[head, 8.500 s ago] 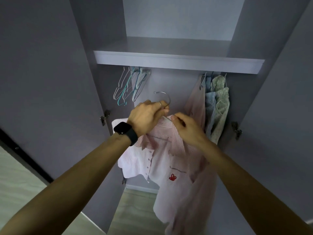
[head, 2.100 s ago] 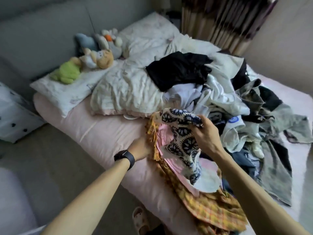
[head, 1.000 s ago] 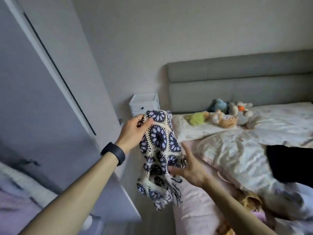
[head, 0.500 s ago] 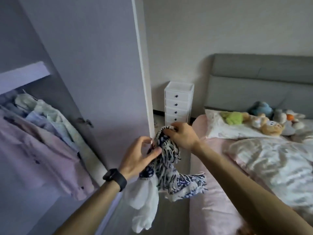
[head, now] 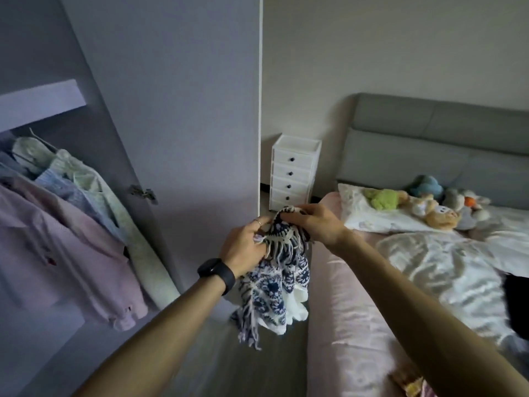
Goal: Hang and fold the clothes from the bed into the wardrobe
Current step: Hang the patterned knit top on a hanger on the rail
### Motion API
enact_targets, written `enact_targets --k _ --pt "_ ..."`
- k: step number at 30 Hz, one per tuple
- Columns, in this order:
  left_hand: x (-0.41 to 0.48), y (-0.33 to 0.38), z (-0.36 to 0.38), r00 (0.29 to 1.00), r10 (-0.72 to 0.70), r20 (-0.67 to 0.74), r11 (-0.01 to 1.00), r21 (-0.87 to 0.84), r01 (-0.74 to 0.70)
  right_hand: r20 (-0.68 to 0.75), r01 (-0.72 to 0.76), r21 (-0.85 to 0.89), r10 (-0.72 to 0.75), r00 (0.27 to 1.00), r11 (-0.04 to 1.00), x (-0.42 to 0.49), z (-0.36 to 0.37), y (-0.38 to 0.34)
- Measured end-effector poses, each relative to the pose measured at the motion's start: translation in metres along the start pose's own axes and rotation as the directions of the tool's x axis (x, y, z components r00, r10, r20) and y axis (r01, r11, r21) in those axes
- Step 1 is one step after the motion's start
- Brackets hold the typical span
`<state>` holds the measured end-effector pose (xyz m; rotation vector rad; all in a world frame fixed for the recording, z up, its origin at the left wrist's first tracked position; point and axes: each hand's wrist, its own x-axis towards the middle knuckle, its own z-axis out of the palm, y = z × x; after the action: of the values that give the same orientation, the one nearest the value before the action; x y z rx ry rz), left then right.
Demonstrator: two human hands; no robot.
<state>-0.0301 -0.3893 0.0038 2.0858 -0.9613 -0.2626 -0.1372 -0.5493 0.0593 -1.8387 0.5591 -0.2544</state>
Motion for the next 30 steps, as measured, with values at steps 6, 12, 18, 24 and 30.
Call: enact_targets --k 6,12,18,24,30 --pt "0.022 0.017 -0.018 0.993 -0.103 -0.057 0.966 -0.242 0.086 -0.061 -0.133 0.368 0.167 0.984 0.920 -0.035 -0.015 0.069" --pt "0.025 0.014 -0.068 0.983 -0.146 -0.112 0.894 -0.440 0.083 0.117 -0.323 -0.159 0.343 0.932 0.933 -0.048 0.032 0.154" --pt "-0.013 -0.024 -0.127 0.941 -0.252 -0.226 0.860 -0.498 0.111 0.071 -0.136 -0.324 0.168 0.983 0.936 0.001 0.092 0.142" --pt "-0.067 -0.080 -0.187 0.832 -0.446 -0.330 0.874 -0.364 0.323 -0.068 -0.005 -0.133 -0.004 0.998 0.991 0.030 0.124 0.082" --pt "-0.114 -0.116 -0.213 0.818 -0.574 0.036 0.817 -0.031 0.575 0.035 0.287 -0.051 -0.286 0.958 0.956 0.038 0.153 -0.014"
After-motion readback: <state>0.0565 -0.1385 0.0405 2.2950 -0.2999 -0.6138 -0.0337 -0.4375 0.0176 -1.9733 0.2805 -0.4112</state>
